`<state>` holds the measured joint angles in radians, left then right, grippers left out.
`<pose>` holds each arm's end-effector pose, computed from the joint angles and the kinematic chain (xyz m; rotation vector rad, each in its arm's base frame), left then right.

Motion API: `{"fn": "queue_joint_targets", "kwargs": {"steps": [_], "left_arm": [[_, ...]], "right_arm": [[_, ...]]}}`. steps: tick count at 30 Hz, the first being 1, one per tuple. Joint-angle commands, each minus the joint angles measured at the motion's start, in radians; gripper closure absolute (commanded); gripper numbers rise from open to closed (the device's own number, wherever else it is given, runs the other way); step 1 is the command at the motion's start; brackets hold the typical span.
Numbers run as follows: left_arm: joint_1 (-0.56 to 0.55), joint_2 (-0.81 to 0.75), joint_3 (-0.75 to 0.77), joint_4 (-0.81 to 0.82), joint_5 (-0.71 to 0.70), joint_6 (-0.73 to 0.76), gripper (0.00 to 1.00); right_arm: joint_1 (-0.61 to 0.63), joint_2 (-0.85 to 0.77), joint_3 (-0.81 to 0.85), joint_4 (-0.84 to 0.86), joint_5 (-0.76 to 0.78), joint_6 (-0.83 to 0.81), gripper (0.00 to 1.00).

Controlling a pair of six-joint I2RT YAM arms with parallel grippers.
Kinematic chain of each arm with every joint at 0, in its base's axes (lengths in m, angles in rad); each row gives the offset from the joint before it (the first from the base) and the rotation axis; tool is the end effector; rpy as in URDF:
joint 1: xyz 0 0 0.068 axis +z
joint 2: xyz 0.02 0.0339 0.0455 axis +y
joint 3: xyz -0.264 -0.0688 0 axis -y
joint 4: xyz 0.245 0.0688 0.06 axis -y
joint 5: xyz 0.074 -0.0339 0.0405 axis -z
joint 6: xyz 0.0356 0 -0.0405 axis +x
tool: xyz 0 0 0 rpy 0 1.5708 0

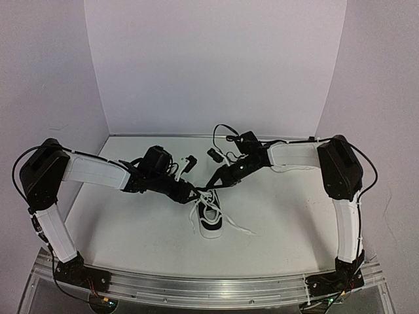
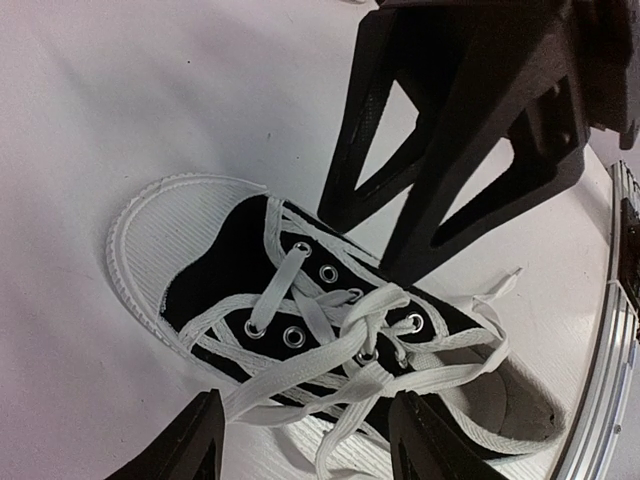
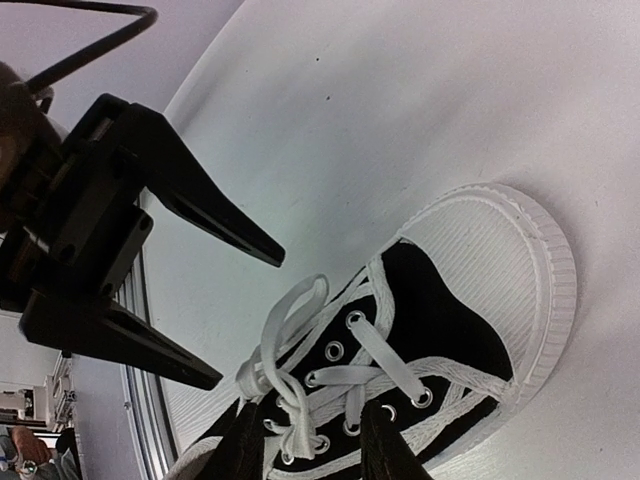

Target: Tie the shoes

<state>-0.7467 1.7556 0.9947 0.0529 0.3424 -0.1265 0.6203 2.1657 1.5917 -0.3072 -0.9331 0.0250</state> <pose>0.2627 -0.2594 0.1776 0.9016 2.1963 -0.8315 0.3632 0.2946 0.1761 -1.1245 2.1781 1.4268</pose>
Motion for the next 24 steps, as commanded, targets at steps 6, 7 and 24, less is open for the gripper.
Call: {"fn": "queue_joint_targets", "kwargs": {"steps": [6,7,24], "left_arm": [[0.004,0.013,0.04,0.024,0.001,0.019,0.43],[0.004,0.013,0.039,0.024,0.0,0.019,0.43],[0.012,0.025,0.042,0.014,-0.017,0.025,0.57]], "right_arm": [[0.025,0.05,0.06,-0.015,-0.028,-0.027,0.73],[0.028,0.053,0.063,-0.018,-0.031,-0.052,0.73],[0.037,0.042,0.069,-0.076,-0.026,-0.087,0.97]]}}
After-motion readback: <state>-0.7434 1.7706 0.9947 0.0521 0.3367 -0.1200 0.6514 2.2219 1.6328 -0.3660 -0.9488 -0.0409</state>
